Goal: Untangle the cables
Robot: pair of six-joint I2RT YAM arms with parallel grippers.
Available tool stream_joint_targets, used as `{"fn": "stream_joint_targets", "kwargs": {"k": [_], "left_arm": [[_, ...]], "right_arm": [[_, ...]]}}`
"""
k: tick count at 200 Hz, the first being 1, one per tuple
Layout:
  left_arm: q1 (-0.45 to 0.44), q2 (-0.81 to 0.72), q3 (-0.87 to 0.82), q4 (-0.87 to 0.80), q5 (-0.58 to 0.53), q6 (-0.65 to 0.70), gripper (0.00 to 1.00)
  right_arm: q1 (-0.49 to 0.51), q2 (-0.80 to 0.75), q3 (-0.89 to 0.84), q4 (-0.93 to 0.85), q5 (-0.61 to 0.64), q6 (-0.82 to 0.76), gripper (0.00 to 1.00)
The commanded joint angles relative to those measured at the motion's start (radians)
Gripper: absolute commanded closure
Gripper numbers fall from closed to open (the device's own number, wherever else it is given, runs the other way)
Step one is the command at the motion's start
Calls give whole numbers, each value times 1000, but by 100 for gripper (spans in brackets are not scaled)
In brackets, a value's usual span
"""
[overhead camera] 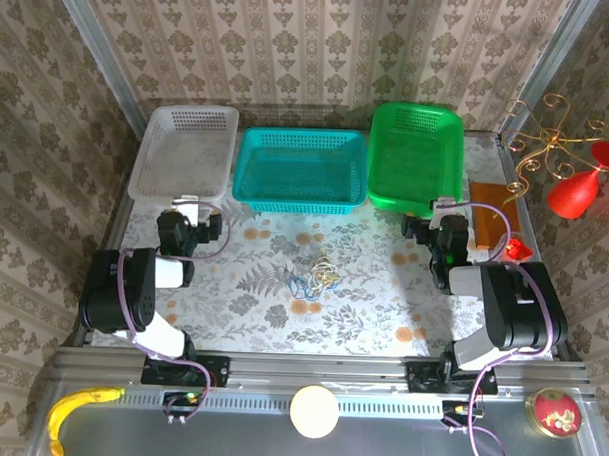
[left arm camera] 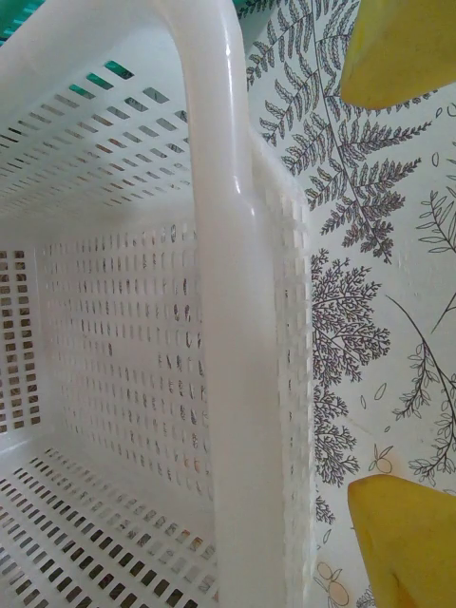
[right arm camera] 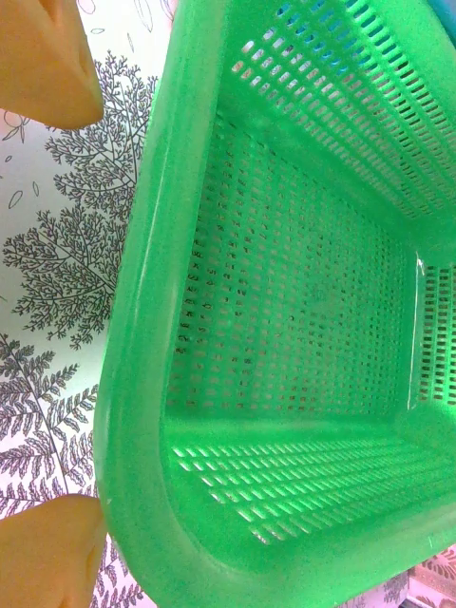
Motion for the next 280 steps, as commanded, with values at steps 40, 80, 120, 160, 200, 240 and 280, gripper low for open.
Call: {"fn": "stream_joint_targets", "kwargs": {"k": [40,80,120,160,200,240,280], "left_arm": [[-8,-4,9,30,13,14,0],[-6,-4,14,24,-14,0,0],[-7,-3,15,19,-18,1,0],[-6,-5,11,27,-13,0,0],[-5,-69,-46,81,-57,-17,0],[-7,-230,-44,-57,-180,-57,0],[-7,-420,56,-321,-234,-154,0]], "right_arm": [[-5,3,12,10,-19,0,0],[-7,5,15,8,-20,1,0],[-14,7,18,2,-32,5,0],[-15,5,16,7,-35,6,0],[-15,-113,-36,-1,-5,13,0],[-15,-392,-29,-239,62,53,0],[-15,-592,28,-490,140,262,0]]}}
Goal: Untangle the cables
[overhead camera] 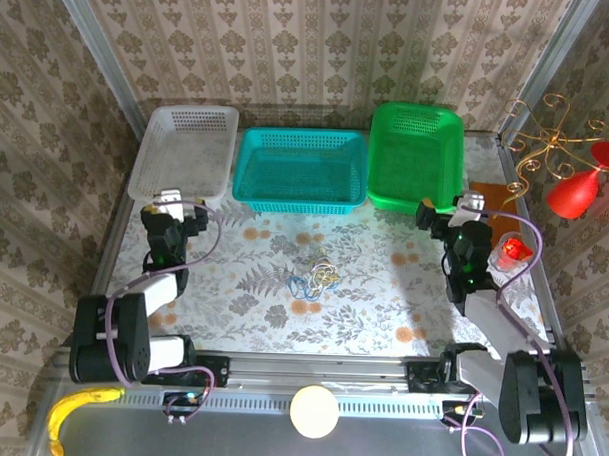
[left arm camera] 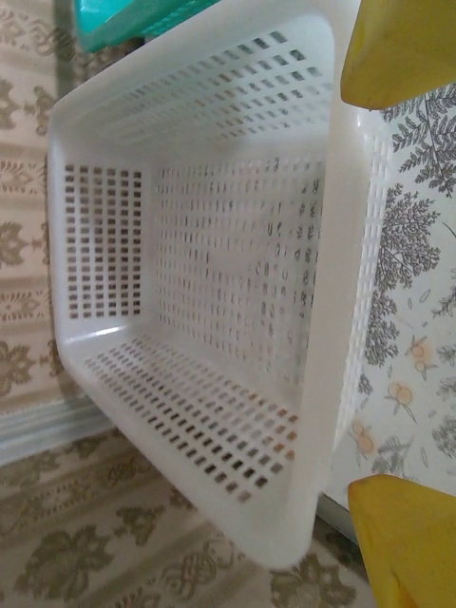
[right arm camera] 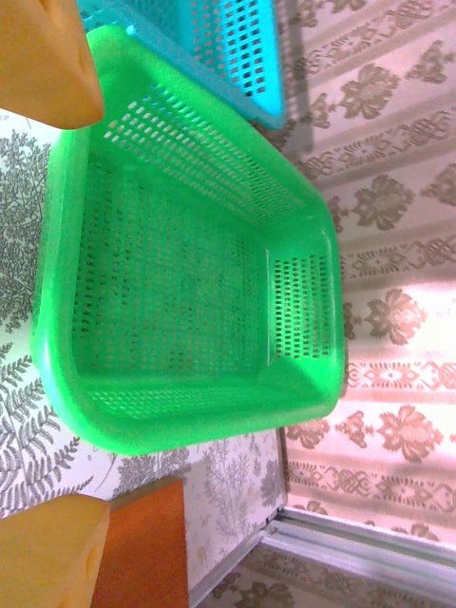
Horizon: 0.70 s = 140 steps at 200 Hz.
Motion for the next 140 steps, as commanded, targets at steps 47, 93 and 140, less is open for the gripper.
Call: {"fn": "stream_joint_targets", "kwargs": {"k": [47,93,140], "left_arm": [[-32,-277,291,-551,152,-222,0],[-263,-349,430,-860,180,-168,0],[-556,-345,401,-955,70,-237,0]], "right_arm": [[-24,-243,132,-436,-30,508,0],[7,-178,288,-665,-385,471,1],[248,-82,346,-867,-369,433,9]]}}
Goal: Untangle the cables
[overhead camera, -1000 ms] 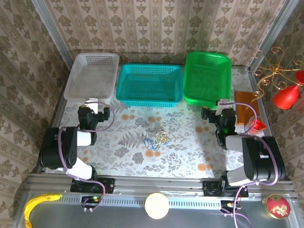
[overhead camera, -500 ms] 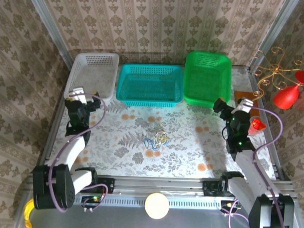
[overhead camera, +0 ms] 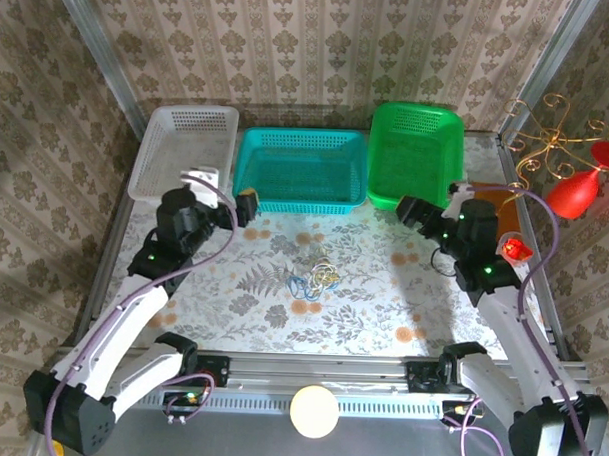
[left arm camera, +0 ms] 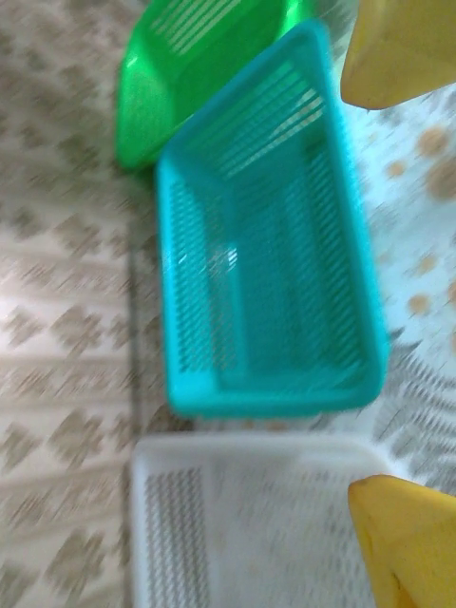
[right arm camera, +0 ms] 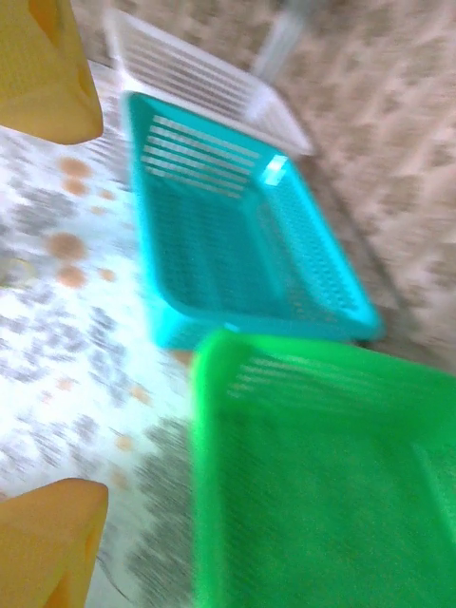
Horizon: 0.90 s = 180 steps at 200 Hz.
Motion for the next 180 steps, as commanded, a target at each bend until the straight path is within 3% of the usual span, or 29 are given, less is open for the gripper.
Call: {"fn": "stream_joint_targets", "kwargs": {"k": [1,25,56,84,180], "left_arm": [[-105,4,-20,-106,-59,-56,0],[-214,35,-64,-109,-138,-112,0],[-245,62,-136,-81,-186,-217,0],[-246,68,-163,-71,-206,-263,0],[-222,67,-153,-39,-209,-263,0]], "right_arm": [[113,34,18,-173,-26,-18,9],[241,80,-22,-166,15,20,13],[348,164,-77,-94,67,77,14],[352,244,-40,-60,116,82,12],[344,707,358,-24,197,31,2]]}}
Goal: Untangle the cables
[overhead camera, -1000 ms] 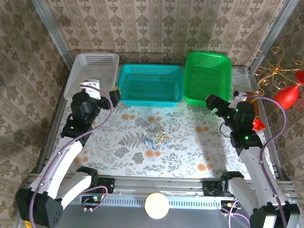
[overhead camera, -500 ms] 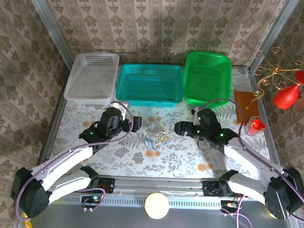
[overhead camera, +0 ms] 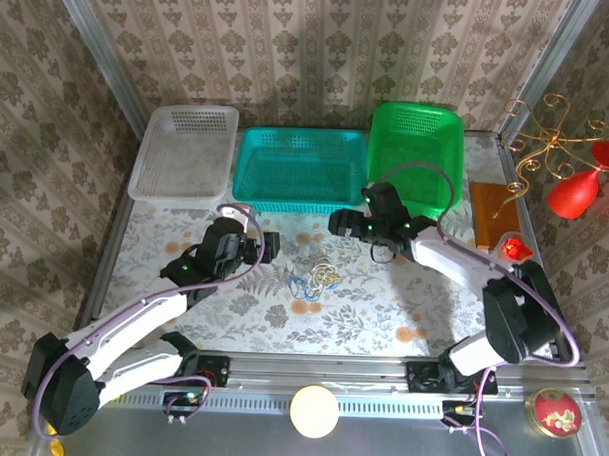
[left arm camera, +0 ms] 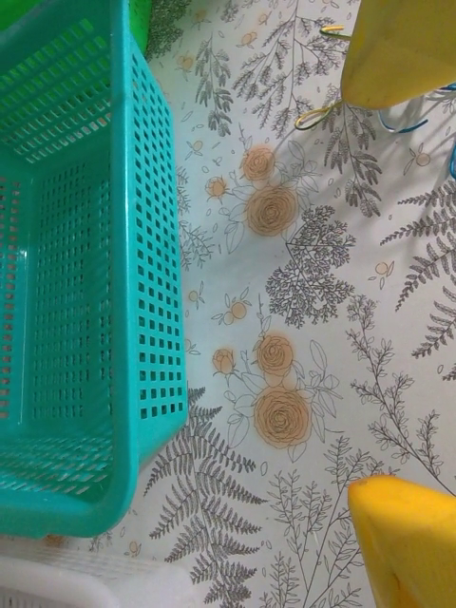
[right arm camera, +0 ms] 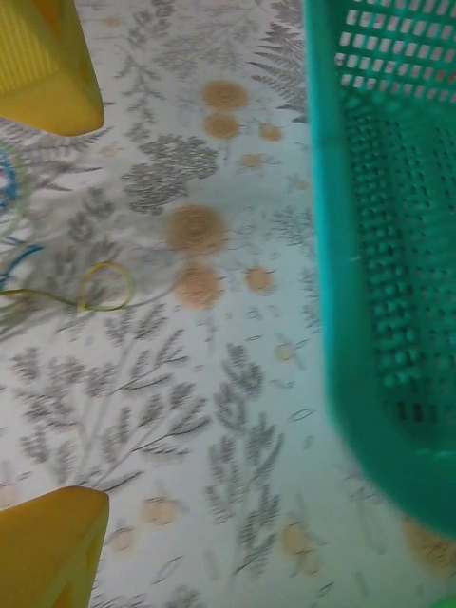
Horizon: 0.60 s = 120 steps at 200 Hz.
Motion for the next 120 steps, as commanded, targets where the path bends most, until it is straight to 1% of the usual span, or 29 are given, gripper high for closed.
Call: {"fn": "stream_joint_targets", "kwargs": {"k": [1,37,72,100,120], "left_arm": [[11,-8,11,28,-9,-18,0],[23,-13,16,34,14,-18,0],[30,-19,10,41,36,-22,0],[38,-19,0,53,44,-26,0],[44,-18,-3,58,52,-35,0]], "right_arm": [[-4,84,92,11,60,-14,2],[-6,197,198,12,103,5,1],[-4,278,284,18,84,9,1],[0,304,310,26,45,8,2],[2,273,295,16,10,-3,3]]}}
